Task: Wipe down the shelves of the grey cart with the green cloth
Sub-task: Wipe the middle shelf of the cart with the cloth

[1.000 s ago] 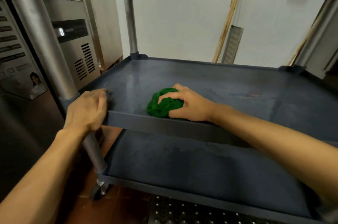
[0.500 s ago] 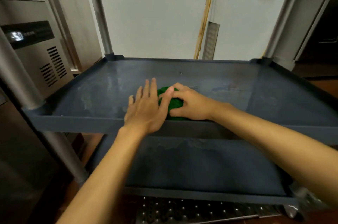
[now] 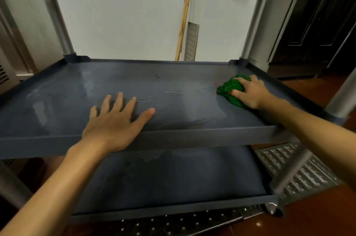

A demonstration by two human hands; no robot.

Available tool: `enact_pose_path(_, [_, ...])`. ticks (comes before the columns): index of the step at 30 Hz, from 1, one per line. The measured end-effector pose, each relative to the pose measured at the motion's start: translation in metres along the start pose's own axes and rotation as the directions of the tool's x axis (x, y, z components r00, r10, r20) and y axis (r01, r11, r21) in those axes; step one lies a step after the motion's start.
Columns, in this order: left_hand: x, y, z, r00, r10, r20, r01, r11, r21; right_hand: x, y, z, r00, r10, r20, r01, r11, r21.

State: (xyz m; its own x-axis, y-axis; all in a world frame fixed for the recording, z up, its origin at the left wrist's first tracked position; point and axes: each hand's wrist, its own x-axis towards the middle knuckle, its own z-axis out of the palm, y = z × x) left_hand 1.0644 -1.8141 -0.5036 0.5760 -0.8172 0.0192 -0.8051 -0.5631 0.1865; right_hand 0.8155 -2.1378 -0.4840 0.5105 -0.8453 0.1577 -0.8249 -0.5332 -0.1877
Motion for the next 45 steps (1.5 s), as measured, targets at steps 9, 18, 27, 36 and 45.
enact_pose_path(9, [0.001, 0.009, -0.006, 0.995, 0.031, 0.089, -0.034, 0.999, 0.027, 0.067, -0.068, 0.026, 0.975, 0.22, -0.024, -0.221, 0.975, -0.036])
enact_pose_path(18, [0.006, 0.002, 0.01, 0.995, 0.103, -0.003, -0.103, 0.994, 0.044, 0.139, -0.156, 0.057, 0.997, 0.08, -0.002, -0.081, 0.997, -0.016])
enact_pose_path(27, [0.008, 0.004, 0.009, 0.993, 0.026, -0.115, -0.028, 0.999, -0.019, 0.168, -0.265, 0.076, 0.97, -0.235, 0.068, 0.233, 0.972, 0.039])
enact_pose_path(36, [0.0, 0.007, 0.002, 0.986, -0.043, -0.16, 0.028, 0.995, -0.093, 0.1, -0.269, 0.063, 0.924, -0.374, 0.081, 0.373, 0.928, 0.024])
enact_pose_path(45, [-0.001, 0.003, 0.004, 0.971, -0.097, -0.218, 0.079, 0.993, -0.088, -0.034, -0.235, 0.034, 0.755, -0.648, 0.099, 0.627, 0.758, 0.18])
